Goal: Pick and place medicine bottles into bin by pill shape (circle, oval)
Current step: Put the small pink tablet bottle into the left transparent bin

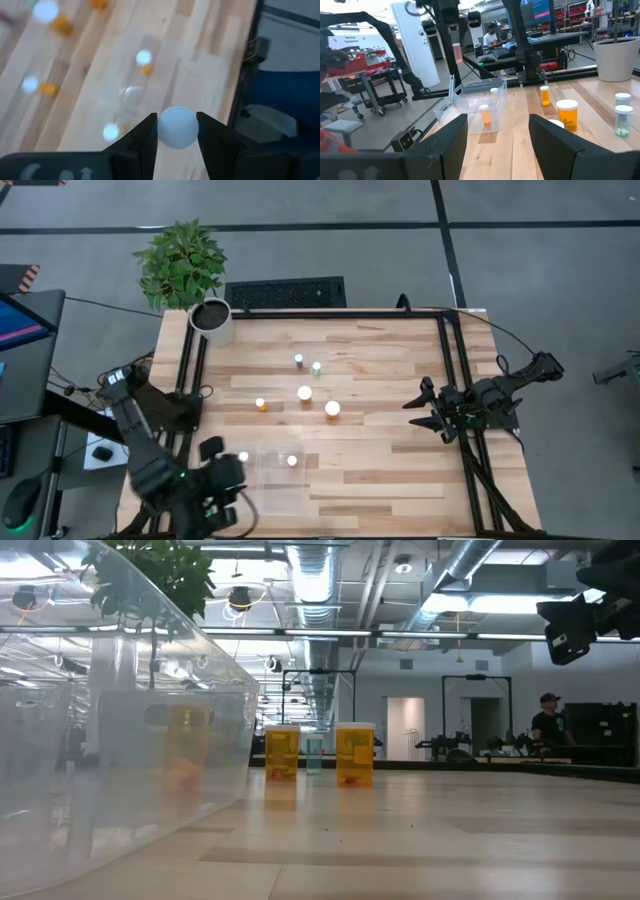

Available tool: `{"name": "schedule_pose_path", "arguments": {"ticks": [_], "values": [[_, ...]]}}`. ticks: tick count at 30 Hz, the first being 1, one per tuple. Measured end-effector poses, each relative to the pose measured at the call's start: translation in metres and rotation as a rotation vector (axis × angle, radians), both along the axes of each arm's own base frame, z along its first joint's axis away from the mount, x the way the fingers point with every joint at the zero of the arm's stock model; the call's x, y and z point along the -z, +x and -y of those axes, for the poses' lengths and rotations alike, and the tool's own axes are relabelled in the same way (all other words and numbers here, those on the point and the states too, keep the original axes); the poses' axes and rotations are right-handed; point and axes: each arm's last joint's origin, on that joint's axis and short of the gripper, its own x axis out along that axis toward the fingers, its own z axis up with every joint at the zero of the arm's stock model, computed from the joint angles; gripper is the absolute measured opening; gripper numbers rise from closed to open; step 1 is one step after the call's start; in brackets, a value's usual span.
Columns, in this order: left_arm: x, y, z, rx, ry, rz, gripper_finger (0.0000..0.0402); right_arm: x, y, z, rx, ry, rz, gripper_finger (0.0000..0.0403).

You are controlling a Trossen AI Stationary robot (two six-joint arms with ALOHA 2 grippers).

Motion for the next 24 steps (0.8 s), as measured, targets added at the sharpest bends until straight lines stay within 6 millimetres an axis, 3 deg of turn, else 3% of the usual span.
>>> {"name": "schedule_pose_path", "arguments": {"ticks": [5, 10, 16, 24], "values": [[0.026, -0.032, 0.011, -0.129, 0.036, -0.044, 0.0117, 0.0, 0.0, 0.0, 0.001, 0.0, 0.001, 0.0226], [0.057, -0.049, 0.013, -0.209, 0.077, -0.1, 0.0117, 0.0, 0.0, 0.0, 0.002, 0.0, 0.001, 0.0226], [0.089, -0.055, 0.007, -0.268, 0.114, -0.213, 0.0117, 0.0, 0.0, 0.0, 0.002, 0.0, 0.001, 0.0226], [0.12, -0.05, -0.01, -0.305, 0.113, -0.226, 0.0117, 0.0, 0.0, 0.0, 0.002, 0.001, 0.002, 0.0226]]}}
